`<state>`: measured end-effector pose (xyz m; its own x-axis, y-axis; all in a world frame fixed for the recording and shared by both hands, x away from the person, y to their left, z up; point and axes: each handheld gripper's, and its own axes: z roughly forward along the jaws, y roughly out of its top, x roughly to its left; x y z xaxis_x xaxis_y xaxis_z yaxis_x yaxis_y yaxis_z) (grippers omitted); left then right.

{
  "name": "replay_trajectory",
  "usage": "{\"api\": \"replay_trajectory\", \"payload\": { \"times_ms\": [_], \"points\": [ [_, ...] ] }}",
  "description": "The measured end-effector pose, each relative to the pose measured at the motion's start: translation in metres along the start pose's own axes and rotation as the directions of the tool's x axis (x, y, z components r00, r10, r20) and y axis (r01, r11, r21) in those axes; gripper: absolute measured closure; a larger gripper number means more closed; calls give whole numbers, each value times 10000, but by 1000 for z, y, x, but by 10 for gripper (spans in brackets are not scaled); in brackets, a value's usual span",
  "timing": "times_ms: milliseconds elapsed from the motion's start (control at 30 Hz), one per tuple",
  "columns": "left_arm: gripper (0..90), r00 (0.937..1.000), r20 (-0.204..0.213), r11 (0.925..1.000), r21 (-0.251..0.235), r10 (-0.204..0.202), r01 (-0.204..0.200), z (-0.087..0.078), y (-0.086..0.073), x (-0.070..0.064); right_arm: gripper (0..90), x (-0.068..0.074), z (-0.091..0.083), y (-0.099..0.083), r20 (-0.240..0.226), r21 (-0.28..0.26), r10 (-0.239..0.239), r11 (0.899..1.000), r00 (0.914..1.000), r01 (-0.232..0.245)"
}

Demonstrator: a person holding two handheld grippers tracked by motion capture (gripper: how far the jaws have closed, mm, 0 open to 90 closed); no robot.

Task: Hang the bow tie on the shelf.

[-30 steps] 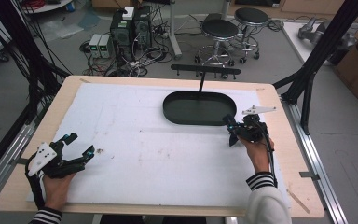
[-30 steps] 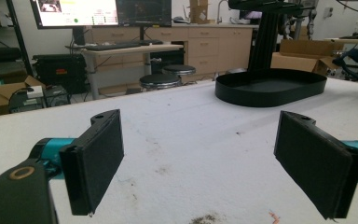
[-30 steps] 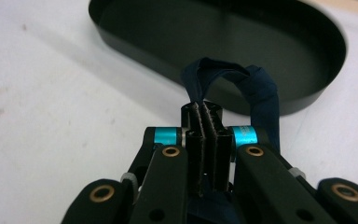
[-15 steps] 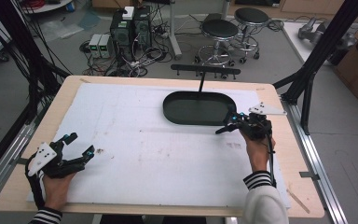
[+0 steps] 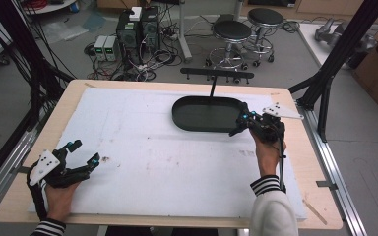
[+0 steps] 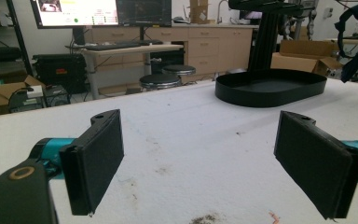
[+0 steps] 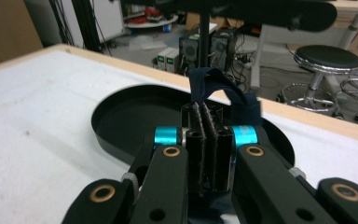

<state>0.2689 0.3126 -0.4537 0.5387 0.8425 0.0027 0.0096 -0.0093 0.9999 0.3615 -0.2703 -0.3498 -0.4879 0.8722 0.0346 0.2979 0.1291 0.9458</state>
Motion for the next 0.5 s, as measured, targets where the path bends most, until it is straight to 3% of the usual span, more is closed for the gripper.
{"api": "replay_trajectory", "payload": {
  "times_ms": [500],
  "points": [
    [161,10000,16,10000,-11,26,-26,0,0,0,878,8,17,18,406,-562,469,9974,9981,-445]
  ]
}}
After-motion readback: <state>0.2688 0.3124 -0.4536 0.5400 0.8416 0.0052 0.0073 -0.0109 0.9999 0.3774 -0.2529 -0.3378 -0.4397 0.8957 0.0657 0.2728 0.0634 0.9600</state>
